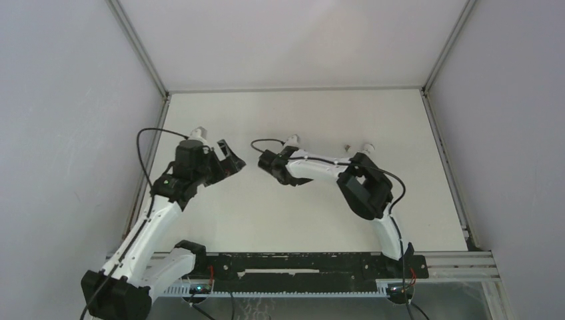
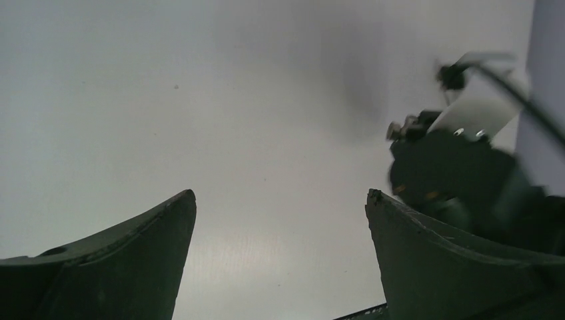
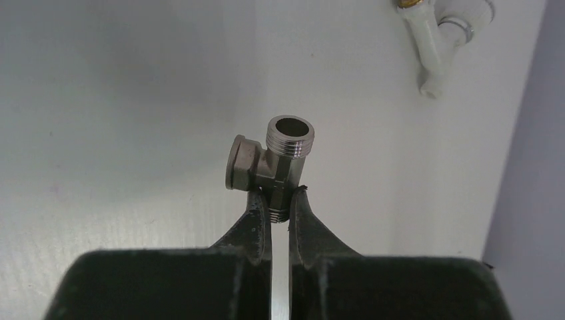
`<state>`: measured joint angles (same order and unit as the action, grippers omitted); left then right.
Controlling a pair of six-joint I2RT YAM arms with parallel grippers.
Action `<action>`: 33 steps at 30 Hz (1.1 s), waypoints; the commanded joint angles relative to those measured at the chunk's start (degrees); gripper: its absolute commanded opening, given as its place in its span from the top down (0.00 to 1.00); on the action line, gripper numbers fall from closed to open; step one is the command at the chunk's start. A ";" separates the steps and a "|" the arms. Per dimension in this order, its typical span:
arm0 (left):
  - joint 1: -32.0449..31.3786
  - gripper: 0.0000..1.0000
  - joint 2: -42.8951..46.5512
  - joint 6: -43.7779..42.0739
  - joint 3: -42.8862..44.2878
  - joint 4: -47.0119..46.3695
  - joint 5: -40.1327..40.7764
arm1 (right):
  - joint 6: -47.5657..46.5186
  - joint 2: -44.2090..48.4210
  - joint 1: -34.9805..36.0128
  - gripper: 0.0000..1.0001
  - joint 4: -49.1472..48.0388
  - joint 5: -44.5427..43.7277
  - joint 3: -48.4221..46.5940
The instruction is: Install the water faucets
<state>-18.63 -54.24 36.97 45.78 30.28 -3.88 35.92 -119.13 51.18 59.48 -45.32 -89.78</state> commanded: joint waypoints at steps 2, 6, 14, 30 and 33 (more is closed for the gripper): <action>10.49 0.01 5.92 5.49 -3.18 3.30 -4.91 | -1.18 -6.14 3.35 1.00 10.39 -11.64 -6.29; 15.57 0.02 8.63 6.69 -3.13 8.13 -1.23 | -2.04 -9.06 4.51 1.00 10.46 -11.37 -7.40; 16.50 0.03 9.03 3.72 1.15 12.61 3.70 | -4.88 -9.65 6.00 0.90 6.36 -6.97 -5.84; 16.44 0.03 12.49 3.46 -1.79 12.17 3.57 | -9.45 -9.98 8.32 0.74 1.62 -1.15 -5.43; 16.44 0.03 12.80 3.34 -2.20 12.09 3.38 | -9.65 -9.14 8.59 0.68 0.98 0.00 -5.51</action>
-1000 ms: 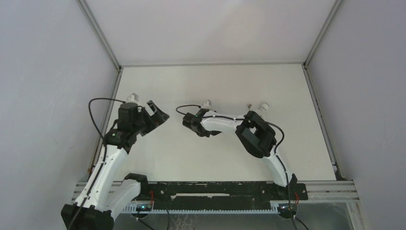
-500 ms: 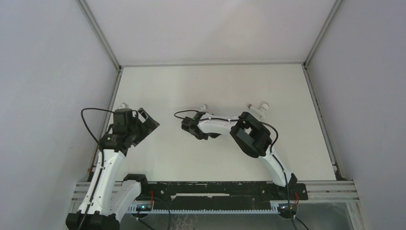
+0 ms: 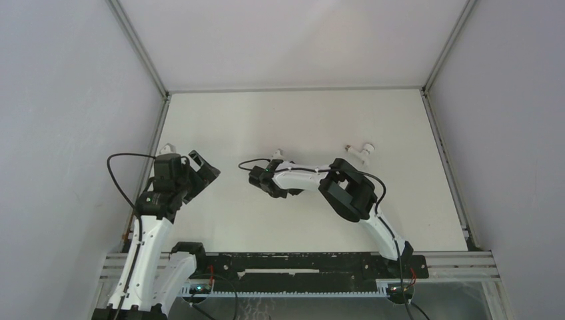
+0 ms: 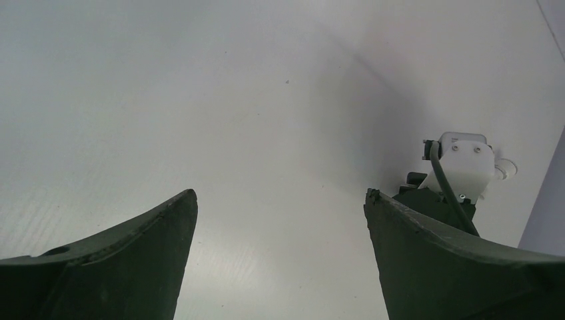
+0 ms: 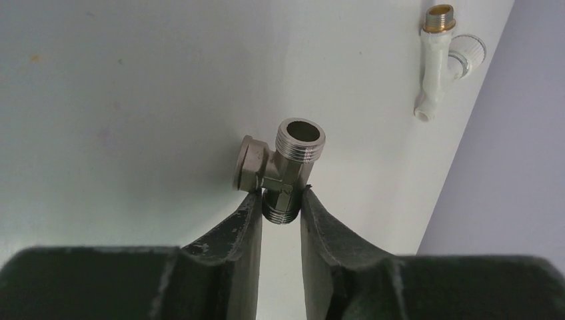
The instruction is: Install the water faucets
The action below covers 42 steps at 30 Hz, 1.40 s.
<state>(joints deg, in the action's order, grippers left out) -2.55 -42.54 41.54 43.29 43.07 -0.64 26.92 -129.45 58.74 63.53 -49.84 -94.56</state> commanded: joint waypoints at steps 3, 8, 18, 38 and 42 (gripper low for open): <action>0.35 0.03 0.85 -1.61 0.35 -0.80 -0.09 | -0.75 1.20 1.24 0.67 -2.80 4.94 -1.51; 0.35 0.03 0.72 -2.07 0.57 -0.80 -0.15 | -1.06 2.11 1.71 0.57 -2.71 5.06 -2.29; 0.35 0.03 1.18 -2.18 0.76 -0.70 -0.41 | -4.23 12.07 0.35 0.45 -5.46 11.42 -1.58; -27.77 0.07 -17.61 4.45 6.21 -8.92 6.62 | -3.21 25.46 -28.24 0.46 -29.81 58.08 21.09; -27.78 0.07 -17.55 4.08 6.55 -8.71 7.47 | 1.15 23.37 -27.81 0.42 -29.36 56.40 19.85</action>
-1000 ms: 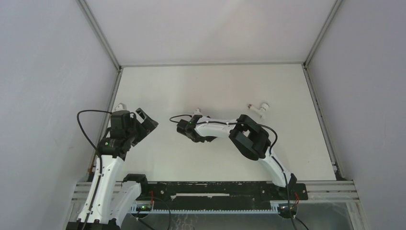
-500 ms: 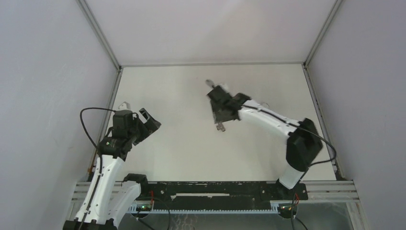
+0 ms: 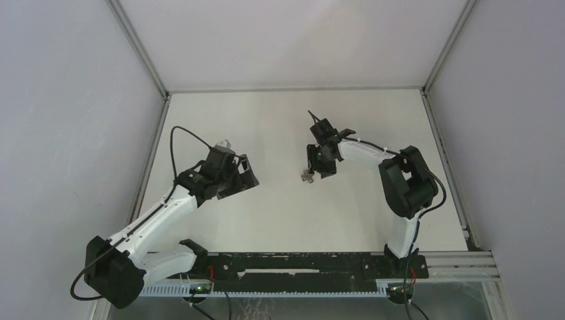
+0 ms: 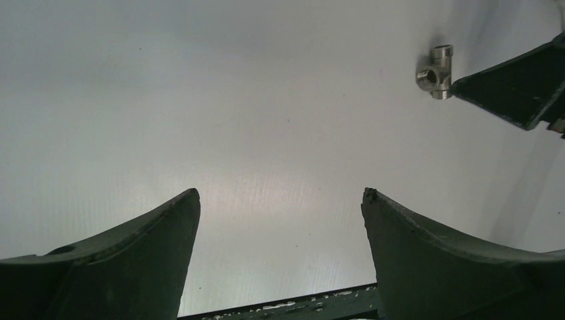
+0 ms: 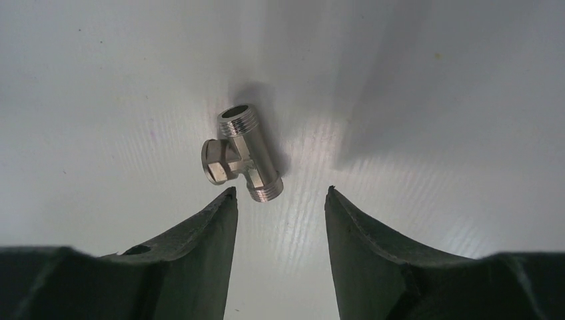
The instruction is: Install the water faucets
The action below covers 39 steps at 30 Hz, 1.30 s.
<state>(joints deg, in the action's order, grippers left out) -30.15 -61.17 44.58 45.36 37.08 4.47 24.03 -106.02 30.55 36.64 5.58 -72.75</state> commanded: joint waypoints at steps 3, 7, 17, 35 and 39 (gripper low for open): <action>-0.17 0.07 1.59 1.25 3.89 -2.54 2.58 | 8.02 -1.30 0.54 0.44 -3.23 -0.59 -2.04; -0.16 0.06 1.76 1.65 3.12 -2.54 2.52 | 11.57 -3.83 0.28 0.47 -5.04 -0.15 -2.87; -0.17 0.05 4.52 1.93 3.49 -2.30 4.70 | 12.17 -9.06 1.87 0.51 -1.63 -3.51 -10.08; -0.17 0.05 4.20 0.39 3.18 -2.21 3.53 | 2.70 -0.43 3.10 0.43 -14.70 4.87 -1.99; -0.17 0.05 5.49 0.02 2.96 -2.00 3.98 | -9.25 3.49 2.59 0.43 -17.59 6.22 1.59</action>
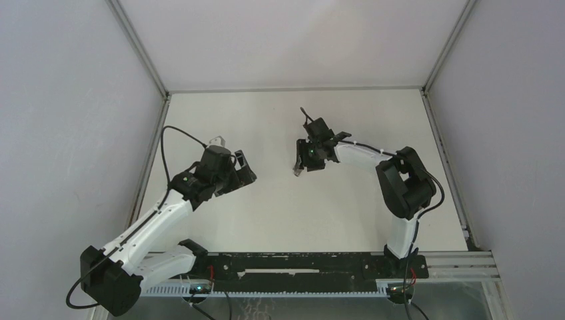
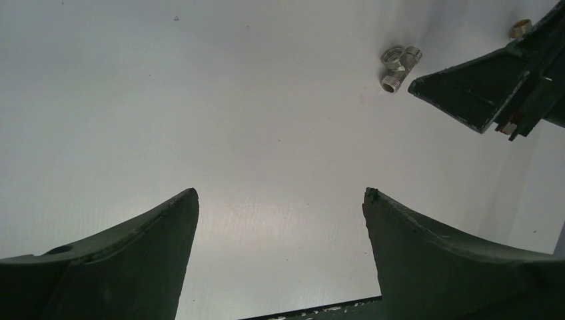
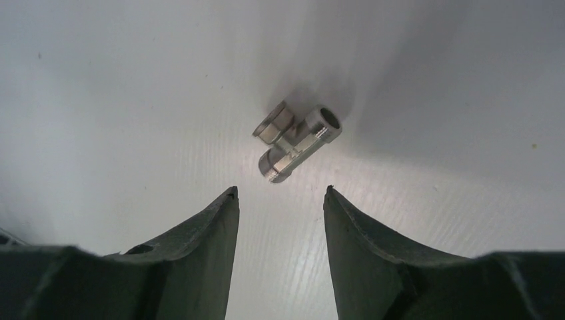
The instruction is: Install the water faucets
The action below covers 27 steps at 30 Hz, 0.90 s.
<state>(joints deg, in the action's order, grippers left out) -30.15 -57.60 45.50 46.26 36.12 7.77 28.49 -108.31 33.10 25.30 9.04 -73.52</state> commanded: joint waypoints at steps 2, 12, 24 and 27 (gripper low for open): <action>-0.17 0.04 2.14 -1.17 2.12 -1.09 0.84 | -18.66 8.05 -0.70 0.42 -8.46 5.03 4.66; -0.16 0.03 1.66 -2.05 3.16 -1.34 0.25 | -36.30 7.25 3.65 0.17 -10.36 1.37 7.07; -0.17 0.03 3.13 -2.52 3.28 -0.40 0.63 | -41.58 2.87 3.03 0.21 -14.93 2.36 7.68; -0.16 0.03 3.28 -2.52 3.07 -0.35 0.93 | -42.40 1.80 3.24 0.21 -15.22 0.15 7.68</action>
<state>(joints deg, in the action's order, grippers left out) -30.15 -55.94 44.51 46.26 36.34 7.79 -11.11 -105.60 36.34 13.17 11.70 -66.02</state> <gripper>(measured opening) 0.973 0.788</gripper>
